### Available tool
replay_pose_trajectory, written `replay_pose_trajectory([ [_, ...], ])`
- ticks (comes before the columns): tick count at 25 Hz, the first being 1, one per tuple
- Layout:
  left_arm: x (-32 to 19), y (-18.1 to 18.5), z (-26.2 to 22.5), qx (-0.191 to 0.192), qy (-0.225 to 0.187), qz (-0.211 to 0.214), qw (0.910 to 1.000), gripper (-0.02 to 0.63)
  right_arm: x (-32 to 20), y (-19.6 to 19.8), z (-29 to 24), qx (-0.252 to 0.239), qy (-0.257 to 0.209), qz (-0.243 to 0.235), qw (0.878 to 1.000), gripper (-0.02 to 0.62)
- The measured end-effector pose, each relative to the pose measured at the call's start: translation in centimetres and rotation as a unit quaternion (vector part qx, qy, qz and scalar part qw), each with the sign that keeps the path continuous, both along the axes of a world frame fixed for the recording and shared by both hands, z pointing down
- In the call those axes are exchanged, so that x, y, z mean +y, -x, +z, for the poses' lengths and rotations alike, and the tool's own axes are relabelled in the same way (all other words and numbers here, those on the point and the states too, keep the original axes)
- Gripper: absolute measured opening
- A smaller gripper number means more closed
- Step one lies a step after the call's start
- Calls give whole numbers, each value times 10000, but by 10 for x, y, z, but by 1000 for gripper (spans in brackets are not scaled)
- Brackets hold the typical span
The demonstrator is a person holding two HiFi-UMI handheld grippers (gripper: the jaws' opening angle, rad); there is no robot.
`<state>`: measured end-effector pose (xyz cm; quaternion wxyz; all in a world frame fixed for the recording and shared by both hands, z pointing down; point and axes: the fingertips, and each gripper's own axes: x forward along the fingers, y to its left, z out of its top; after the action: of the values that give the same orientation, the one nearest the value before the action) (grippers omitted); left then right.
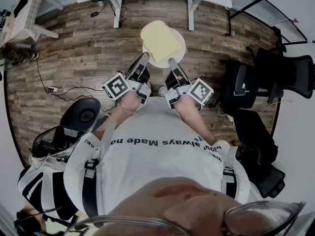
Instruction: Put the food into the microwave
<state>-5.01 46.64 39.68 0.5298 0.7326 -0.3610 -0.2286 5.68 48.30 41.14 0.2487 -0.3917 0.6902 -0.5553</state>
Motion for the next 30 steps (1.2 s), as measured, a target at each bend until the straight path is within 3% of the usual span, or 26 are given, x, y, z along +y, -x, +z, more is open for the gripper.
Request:
replay_pose_trajectory([
  [16,0,13,9,69,26,83,9999,18,0,13,5,52,-43,83,9999,23],
  [24,-12,50,13,170,131,203,9996,18,-9,50,6,69,8,203,9998,23],
  [30,-19,56,13,5,-75,282,9996,19,-15,55,13,87,50,197,9998,23],
])
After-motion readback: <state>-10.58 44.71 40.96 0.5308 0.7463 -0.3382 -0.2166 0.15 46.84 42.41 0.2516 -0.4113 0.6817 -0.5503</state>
